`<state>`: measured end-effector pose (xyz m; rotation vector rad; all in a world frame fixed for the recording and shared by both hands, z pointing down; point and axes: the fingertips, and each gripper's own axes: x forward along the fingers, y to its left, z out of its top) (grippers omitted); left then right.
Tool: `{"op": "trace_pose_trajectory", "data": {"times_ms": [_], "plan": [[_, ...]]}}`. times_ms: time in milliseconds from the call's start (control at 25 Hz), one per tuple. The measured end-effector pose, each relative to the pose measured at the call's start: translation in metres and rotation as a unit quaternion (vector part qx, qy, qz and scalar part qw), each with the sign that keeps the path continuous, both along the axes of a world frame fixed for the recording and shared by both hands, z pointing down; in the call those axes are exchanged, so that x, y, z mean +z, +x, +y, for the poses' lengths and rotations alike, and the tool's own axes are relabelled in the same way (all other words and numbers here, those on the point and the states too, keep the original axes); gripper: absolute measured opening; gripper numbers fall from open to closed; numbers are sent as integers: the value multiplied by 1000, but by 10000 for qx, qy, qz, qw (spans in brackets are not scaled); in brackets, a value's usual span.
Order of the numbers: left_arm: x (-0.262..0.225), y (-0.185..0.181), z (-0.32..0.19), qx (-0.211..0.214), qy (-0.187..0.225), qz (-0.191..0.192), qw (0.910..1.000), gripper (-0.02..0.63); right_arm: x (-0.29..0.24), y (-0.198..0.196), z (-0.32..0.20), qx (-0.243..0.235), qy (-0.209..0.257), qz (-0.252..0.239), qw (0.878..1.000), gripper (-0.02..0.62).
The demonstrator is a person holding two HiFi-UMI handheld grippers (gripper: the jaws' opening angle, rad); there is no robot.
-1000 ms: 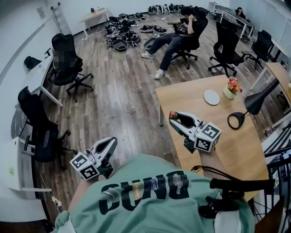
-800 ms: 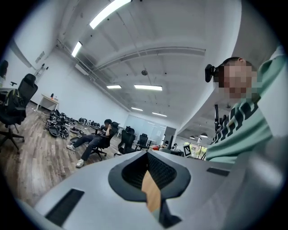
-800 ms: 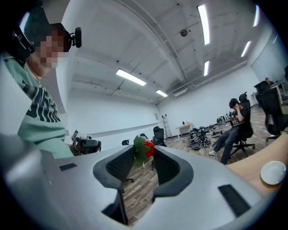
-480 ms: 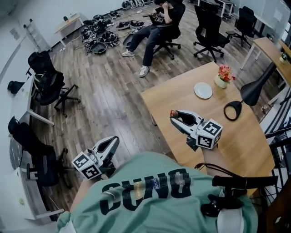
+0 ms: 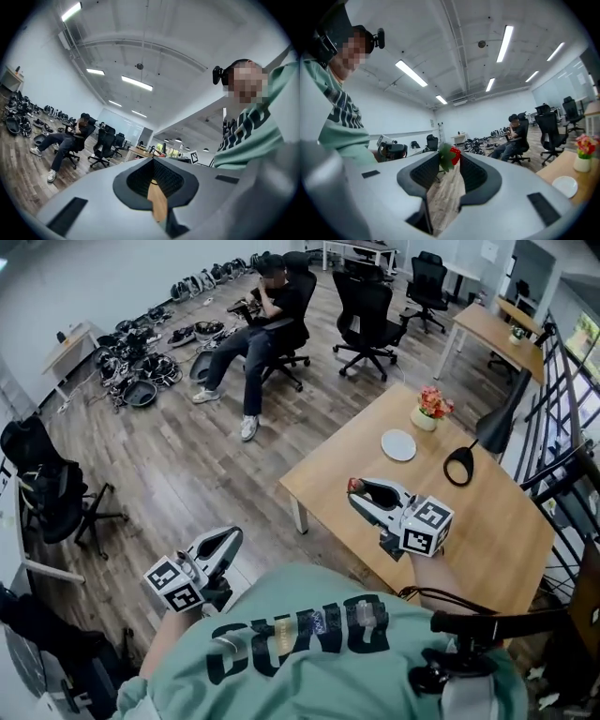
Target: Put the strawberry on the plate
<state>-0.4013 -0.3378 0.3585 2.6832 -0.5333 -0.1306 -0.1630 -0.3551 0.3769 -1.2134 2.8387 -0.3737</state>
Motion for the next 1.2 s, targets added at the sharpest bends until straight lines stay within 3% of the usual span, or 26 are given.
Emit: {"op": "trace_pose_trajectory", "data": {"times_ms": [240,440,760,1040,1200], "plan": [[17,-17,-48,597,-174,190,9979,5,3,-17,-18,606,-194,175,9978,143],[36,10,-67,1131,-423,215,9924,5,10,7,-19,1144,-373,203,9925,143],[37,128,-100,1789,-435,-42,9829,5,29,101,-29,1619,-361,-152,9860,143],[30,228,-122,1877,-282,-466,9807,5,48,199,-50,1704,-325,-353,9842,143],[33,272,-132,2020,-352,-632,9767,5,59,231,-53,1755,-266,-379,9834,143]]}}
